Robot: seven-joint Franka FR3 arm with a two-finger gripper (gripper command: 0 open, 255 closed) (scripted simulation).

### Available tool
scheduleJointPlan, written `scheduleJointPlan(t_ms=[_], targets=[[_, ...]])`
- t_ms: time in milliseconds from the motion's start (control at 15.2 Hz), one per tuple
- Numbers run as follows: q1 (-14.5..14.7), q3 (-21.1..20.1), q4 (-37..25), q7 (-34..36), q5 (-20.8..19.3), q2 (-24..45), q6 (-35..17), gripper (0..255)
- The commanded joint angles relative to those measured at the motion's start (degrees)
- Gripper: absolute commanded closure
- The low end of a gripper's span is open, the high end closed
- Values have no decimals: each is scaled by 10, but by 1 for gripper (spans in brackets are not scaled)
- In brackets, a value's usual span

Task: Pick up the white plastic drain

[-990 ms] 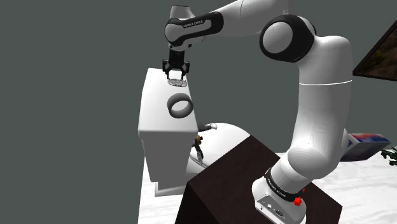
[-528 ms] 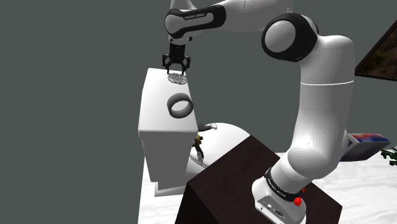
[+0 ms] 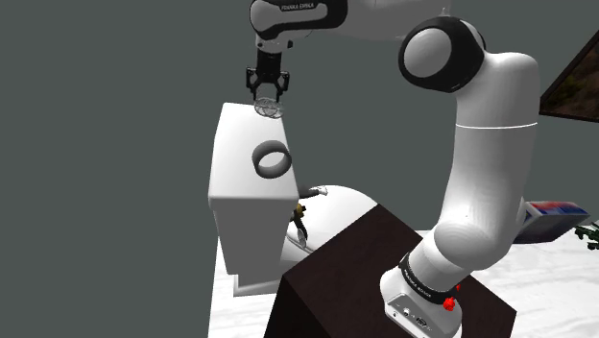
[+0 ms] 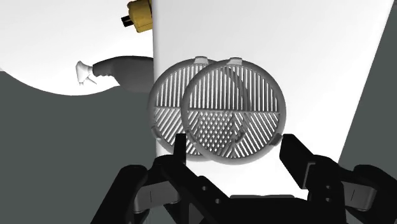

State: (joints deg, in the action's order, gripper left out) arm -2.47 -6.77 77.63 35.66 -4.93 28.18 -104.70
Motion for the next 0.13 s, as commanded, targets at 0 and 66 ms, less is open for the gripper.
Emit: scheduleJointPlan(t_ms=[0,66], targets=[[0,0,-4,-1,0,-2,7,255],[0,0,-4,-1,0,-2,7,255]])
